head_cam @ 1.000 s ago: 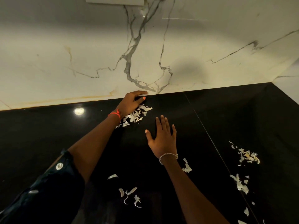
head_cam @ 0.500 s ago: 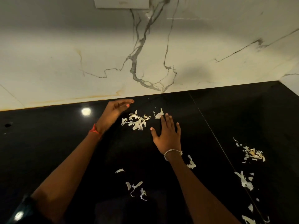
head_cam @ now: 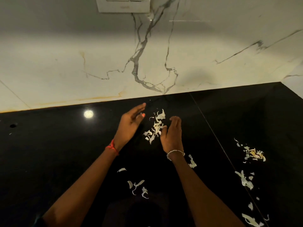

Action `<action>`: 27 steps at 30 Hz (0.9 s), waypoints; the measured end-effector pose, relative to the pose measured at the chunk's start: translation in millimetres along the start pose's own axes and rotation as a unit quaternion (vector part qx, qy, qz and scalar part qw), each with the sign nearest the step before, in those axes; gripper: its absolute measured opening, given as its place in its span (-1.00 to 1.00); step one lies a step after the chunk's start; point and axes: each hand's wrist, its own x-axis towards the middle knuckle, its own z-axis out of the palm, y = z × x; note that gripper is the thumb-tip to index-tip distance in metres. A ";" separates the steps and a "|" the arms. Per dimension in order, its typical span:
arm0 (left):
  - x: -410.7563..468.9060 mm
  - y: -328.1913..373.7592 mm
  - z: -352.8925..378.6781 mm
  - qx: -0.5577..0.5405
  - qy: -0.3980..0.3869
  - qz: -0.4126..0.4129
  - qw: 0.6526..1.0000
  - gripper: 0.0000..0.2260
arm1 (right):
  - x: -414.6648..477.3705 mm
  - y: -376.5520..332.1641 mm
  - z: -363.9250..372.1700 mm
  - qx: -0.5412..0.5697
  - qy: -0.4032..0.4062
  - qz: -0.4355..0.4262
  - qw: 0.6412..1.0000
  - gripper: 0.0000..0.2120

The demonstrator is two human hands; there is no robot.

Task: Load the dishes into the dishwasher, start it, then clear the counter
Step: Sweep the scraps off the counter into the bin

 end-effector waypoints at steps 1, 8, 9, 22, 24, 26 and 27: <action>-2.6 -5.5 -9.3 0.026 0.025 0.004 0.999 -0.61 | 0.4 0.1 0.6 -0.004 0.001 -0.003 1.000 -0.62; -61.8 -30.3 -52.5 0.001 0.078 -0.129 0.989 -0.82 | -5.5 -2.5 -6.1 -0.022 -0.033 -0.027 0.999 -0.54; -68.7 -32.8 -52.8 -0.010 0.070 -0.132 0.989 -0.87 | -7.9 -3.8 -7.8 -0.037 -0.046 -0.032 0.998 -0.55; -70.8 -40.1 -51.9 -0.073 0.128 -0.118 0.982 -0.80 | -160.4 -53.7 37.5 -0.275 -0.184 -0.301 0.895 -0.50; -71.9 -38.1 -50.2 -0.070 0.131 -0.120 0.982 -0.83 | -151.5 -47.2 30.5 -0.309 -0.152 -0.234 0.909 -0.50; -71.8 -37.6 -50.1 -0.063 0.130 -0.124 0.982 -0.87 | -140.5 -39.7 21.0 -0.333 -0.086 -0.163 0.925 -0.50; -71.0 -37.3 -50.3 -0.061 0.130 -0.128 0.981 -0.87 | -134.2 -37.1 18.1 -0.330 -0.087 -0.134 0.930 -0.52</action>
